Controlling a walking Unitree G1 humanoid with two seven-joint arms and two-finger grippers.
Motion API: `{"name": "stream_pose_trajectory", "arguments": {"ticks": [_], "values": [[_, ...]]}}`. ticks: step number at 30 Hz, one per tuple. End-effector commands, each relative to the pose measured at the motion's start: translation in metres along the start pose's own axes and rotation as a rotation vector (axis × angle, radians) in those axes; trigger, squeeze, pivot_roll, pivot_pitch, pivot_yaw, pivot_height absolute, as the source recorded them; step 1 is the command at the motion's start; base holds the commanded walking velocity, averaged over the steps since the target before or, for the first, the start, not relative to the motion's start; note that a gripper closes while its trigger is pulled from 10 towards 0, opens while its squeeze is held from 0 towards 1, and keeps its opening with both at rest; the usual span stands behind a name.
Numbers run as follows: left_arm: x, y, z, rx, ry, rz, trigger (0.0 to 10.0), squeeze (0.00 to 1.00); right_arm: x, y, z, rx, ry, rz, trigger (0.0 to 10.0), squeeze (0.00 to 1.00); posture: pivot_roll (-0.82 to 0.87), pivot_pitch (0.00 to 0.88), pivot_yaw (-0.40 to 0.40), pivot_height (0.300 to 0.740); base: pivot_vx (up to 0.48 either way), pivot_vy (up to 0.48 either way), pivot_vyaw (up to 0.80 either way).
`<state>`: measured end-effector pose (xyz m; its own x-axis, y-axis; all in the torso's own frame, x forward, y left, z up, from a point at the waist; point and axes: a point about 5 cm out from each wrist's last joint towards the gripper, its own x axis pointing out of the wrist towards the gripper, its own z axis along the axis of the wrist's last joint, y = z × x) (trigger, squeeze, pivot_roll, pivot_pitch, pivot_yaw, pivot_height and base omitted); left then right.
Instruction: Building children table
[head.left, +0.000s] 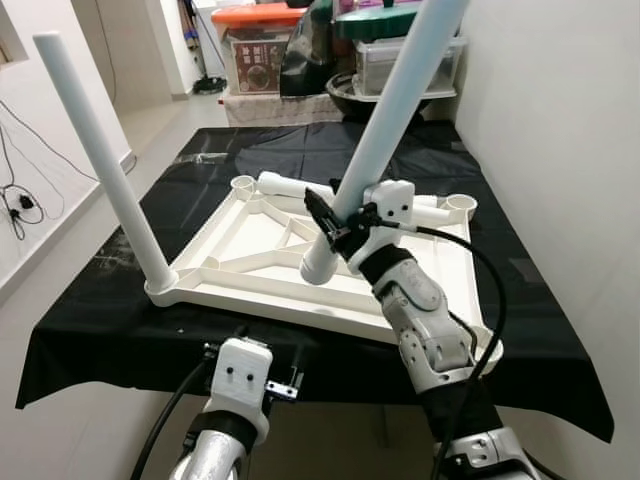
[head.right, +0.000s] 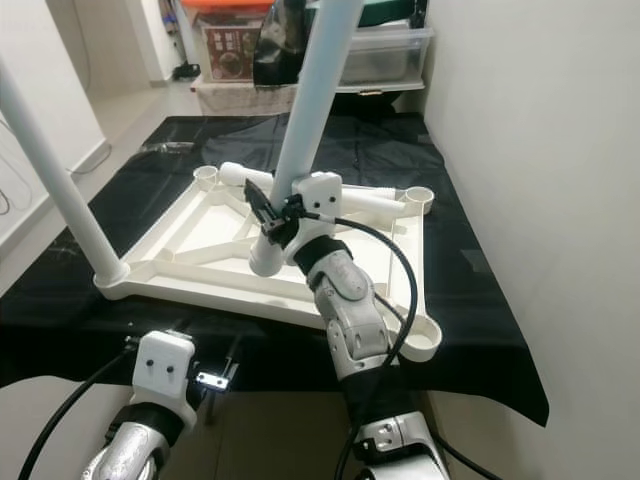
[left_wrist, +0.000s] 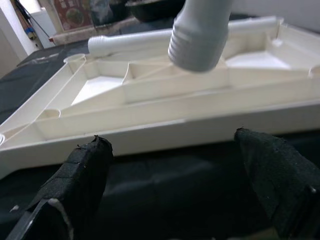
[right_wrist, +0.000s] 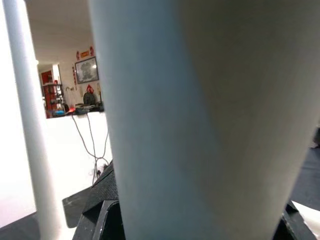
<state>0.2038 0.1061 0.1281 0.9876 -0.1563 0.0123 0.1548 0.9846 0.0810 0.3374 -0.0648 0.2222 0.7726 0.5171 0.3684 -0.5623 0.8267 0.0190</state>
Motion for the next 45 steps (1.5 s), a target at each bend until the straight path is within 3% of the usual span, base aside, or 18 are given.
{"name": "stream_pose_trajectory", "arguments": {"ticks": [1, 10, 21, 28, 30, 33, 37, 41, 45], "values": [[-0.001, 0.001, -0.006, 0.019, 0.024, 0.007, 10.0, 0.00, 0.000, 0.002, 0.001, 0.006, 0.000, 0.007, 10.0, 0.00, -0.04, 0.003, -0.007, 0.740, 0.000, -0.480, 0.00], [-0.003, 0.000, -0.016, 0.021, 0.062, 0.020, 10.0, 0.00, 0.001, -0.002, 0.002, -0.001, 0.004, -0.004, 10.0, 0.00, -0.04, 0.000, -0.004, 0.740, 0.000, -0.447, 0.00], [-0.004, 0.006, -0.020, -0.019, 0.079, 0.070, 10.0, 0.00, 0.007, -0.010, 0.005, -0.036, 0.032, -0.032, 10.0, 0.00, -0.03, 0.013, -0.007, 0.740, 0.000, 0.000, 0.00], [-0.005, 0.007, -0.020, -0.029, 0.077, 0.079, 10.0, 0.00, 0.023, -0.026, 0.019, -0.109, 0.050, -0.139, 10.0, 0.00, -0.04, 0.024, -0.003, 0.740, 0.000, 0.000, 0.00], [-0.005, 0.007, -0.020, -0.032, 0.076, 0.078, 10.0, 0.00, 0.025, -0.032, 0.026, -0.062, 0.008, -0.098, 10.0, 0.00, -0.04, 0.032, -0.002, 0.740, 0.000, 0.000, 0.00], [-0.006, 0.006, -0.019, -0.034, 0.074, 0.079, 10.0, 0.00, 0.019, -0.038, 0.027, -0.101, -0.023, -0.038, 10.0, 0.00, -0.03, 0.036, -0.004, 0.740, 0.000, 0.000, 0.00], [-0.007, 0.006, -0.018, -0.037, 0.072, 0.080, 10.0, 0.00, 0.013, -0.046, 0.025, -0.068, -0.022, -0.018, 10.0, 0.00, -0.03, 0.047, -0.002, 0.740, 0.000, 0.000, 0.00], [-0.010, 0.005, -0.016, -0.041, 0.070, 0.078, 10.0, 0.00, 0.009, -0.056, 0.025, -0.023, -0.002, 0.016, 10.0, 0.00, -0.02, 0.067, 0.004, 0.740, 0.000, 0.000, 0.00], [-0.015, 0.003, -0.014, -0.047, 0.074, 0.065, 10.0, 0.00, -0.003, -0.080, 0.030, 0.063, 0.071, 0.163, 10.0, 0.00, -0.02, 0.092, 0.017, 0.740, 0.000, 0.000, 0.00]]}}
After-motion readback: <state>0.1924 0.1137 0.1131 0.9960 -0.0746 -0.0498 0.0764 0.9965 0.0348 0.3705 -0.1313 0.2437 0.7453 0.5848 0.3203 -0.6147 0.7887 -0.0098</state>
